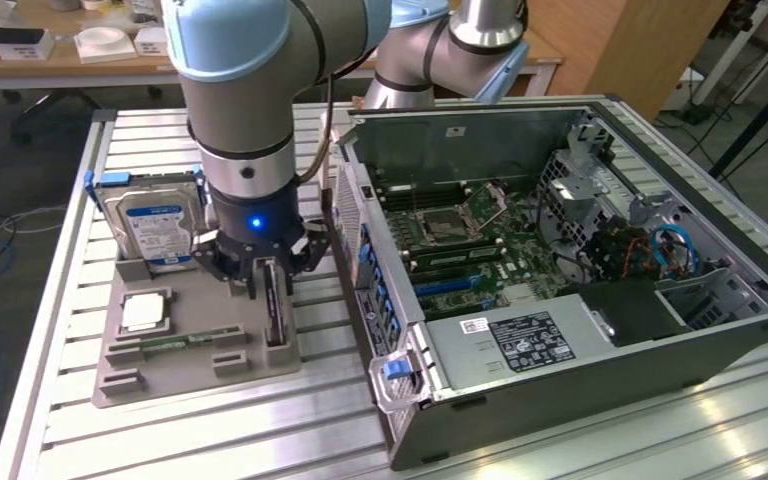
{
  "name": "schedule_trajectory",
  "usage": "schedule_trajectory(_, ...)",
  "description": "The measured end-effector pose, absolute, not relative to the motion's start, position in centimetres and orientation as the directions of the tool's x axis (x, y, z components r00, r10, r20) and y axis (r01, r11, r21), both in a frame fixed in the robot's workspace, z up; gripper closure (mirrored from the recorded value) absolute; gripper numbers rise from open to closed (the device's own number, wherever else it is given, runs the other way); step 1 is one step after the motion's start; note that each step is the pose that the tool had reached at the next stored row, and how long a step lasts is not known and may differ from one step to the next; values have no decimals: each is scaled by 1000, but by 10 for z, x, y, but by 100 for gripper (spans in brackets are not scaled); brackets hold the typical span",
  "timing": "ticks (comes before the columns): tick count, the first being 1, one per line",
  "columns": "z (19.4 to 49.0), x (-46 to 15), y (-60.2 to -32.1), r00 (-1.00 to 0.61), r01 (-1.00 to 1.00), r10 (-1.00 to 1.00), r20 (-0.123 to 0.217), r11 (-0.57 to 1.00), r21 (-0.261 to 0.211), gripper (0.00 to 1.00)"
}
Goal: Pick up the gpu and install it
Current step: 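Pick up the gpu and move the gpu toward the slot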
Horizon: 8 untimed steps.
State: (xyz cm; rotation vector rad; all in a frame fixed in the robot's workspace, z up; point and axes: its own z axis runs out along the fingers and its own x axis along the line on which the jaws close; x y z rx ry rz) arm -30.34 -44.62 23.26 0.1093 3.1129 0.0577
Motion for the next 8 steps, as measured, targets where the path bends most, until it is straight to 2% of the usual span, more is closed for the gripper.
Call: schedule_trajectory(8,234,-303,-446,-997,70,71,-23,997,36,53)
